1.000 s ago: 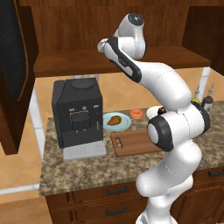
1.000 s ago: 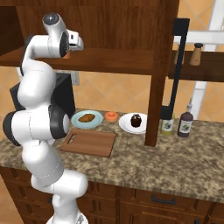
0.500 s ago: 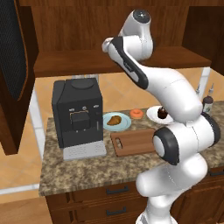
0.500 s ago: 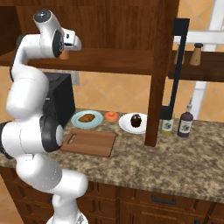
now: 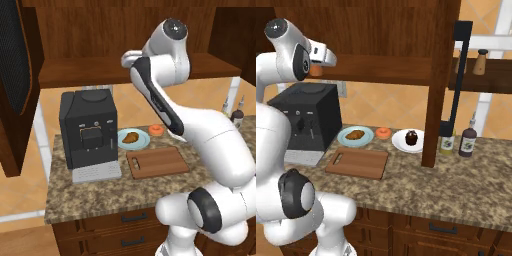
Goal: From the different types of pastries on the counter, select a croissant and place it on the cutting board. Then retrieve a jar of jam from the cabinet and place it alongside the croissant on the cutting board.
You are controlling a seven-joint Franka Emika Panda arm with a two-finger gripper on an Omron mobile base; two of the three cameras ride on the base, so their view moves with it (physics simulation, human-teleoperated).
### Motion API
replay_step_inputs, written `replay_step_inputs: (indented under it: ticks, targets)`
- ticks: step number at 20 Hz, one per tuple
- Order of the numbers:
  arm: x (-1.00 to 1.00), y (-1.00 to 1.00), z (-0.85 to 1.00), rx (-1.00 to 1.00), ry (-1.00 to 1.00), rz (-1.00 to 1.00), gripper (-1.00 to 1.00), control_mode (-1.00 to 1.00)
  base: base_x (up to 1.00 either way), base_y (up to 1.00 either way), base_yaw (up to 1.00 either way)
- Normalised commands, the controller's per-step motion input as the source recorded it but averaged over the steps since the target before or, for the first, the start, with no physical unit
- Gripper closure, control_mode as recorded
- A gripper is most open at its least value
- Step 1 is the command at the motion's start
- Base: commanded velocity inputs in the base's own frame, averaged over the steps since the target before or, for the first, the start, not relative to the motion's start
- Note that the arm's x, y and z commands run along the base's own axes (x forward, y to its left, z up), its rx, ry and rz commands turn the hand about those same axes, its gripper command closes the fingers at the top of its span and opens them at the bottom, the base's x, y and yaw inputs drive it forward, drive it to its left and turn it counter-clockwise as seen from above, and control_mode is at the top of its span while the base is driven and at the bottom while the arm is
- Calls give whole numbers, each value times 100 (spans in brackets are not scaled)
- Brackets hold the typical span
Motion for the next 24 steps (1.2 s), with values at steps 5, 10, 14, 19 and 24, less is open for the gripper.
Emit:
replay_step_inputs:
  ticks: [5,10,14,19,24]
  targets:
    - [-95,-14,13,13,0,3,100,-100,0,0,0]
    - [-100,-22,1,8,1,9,100,-100,0,0,0]
    - [-100,-39,-19,0,0,9,100,-100,0,0,0]
    - [-100,-71,-52,0,0,8,100,-100,0,0,0]
    - [-76,-53,-91,-7,-2,2,100,-100,0,0,0]
